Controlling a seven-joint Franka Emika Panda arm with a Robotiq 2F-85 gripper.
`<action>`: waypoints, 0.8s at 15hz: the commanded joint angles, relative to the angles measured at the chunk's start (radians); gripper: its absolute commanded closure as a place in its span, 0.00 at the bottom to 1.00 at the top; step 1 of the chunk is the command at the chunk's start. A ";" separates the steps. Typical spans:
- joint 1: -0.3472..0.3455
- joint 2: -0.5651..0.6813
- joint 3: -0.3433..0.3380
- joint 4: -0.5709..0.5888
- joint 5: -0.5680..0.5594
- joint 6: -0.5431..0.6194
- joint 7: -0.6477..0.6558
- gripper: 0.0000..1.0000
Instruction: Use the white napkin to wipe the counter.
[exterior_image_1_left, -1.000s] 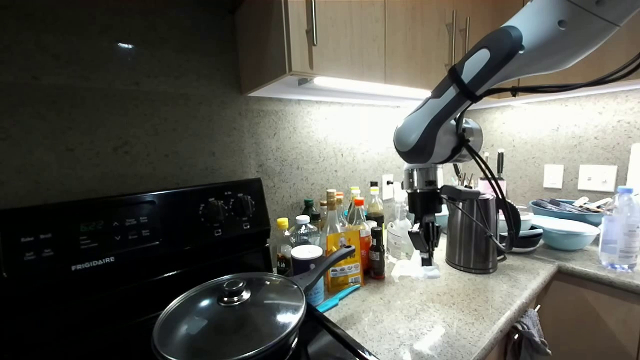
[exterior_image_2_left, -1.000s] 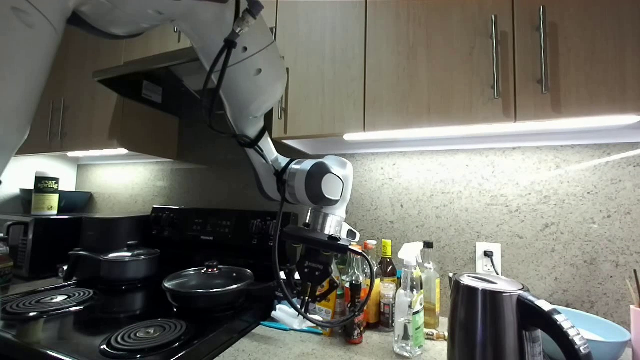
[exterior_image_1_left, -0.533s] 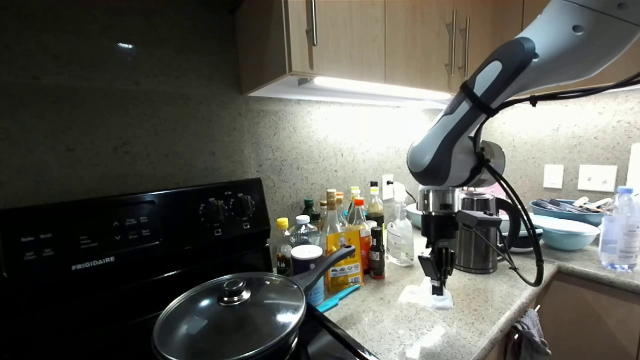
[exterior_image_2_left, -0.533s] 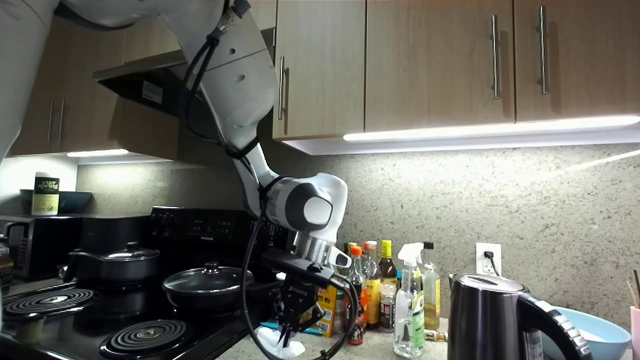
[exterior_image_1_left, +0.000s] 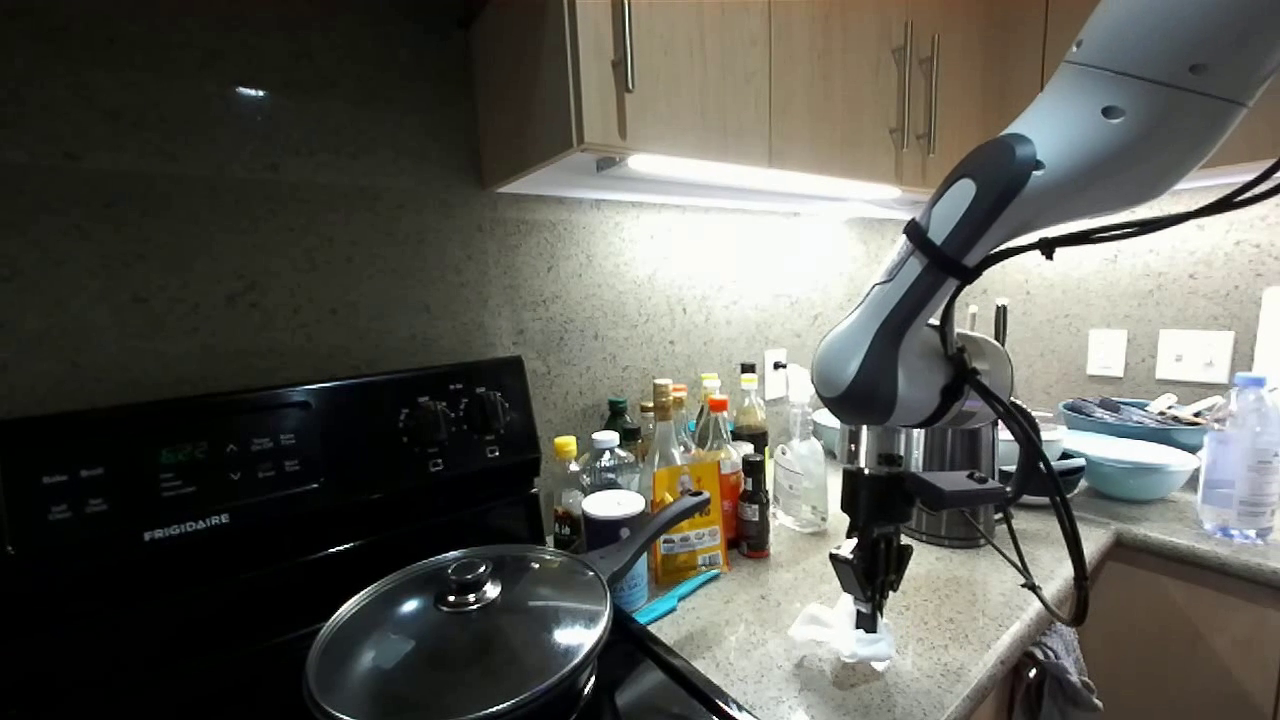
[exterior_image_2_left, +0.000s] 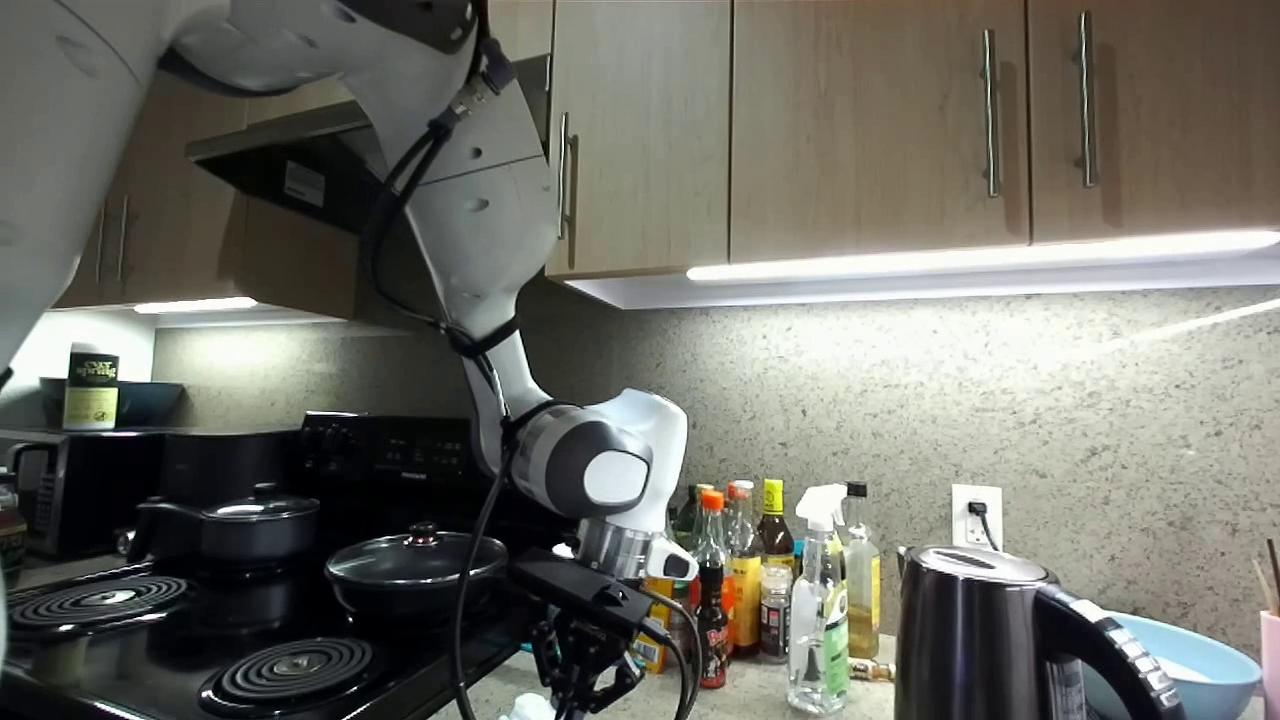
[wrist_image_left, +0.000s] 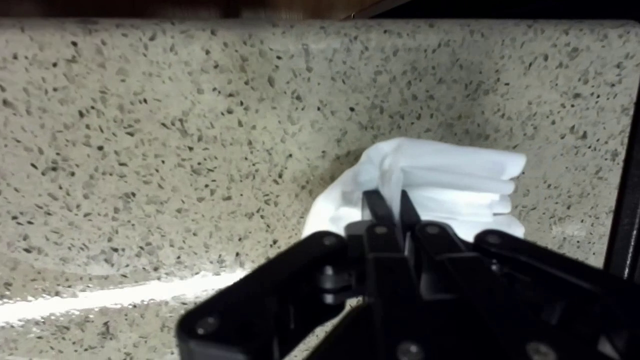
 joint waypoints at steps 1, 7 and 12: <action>0.017 0.067 0.019 0.052 -0.042 0.021 0.037 0.94; -0.013 0.204 0.022 0.172 -0.064 -0.019 0.031 0.94; -0.038 0.244 -0.018 0.203 -0.082 -0.024 0.090 0.94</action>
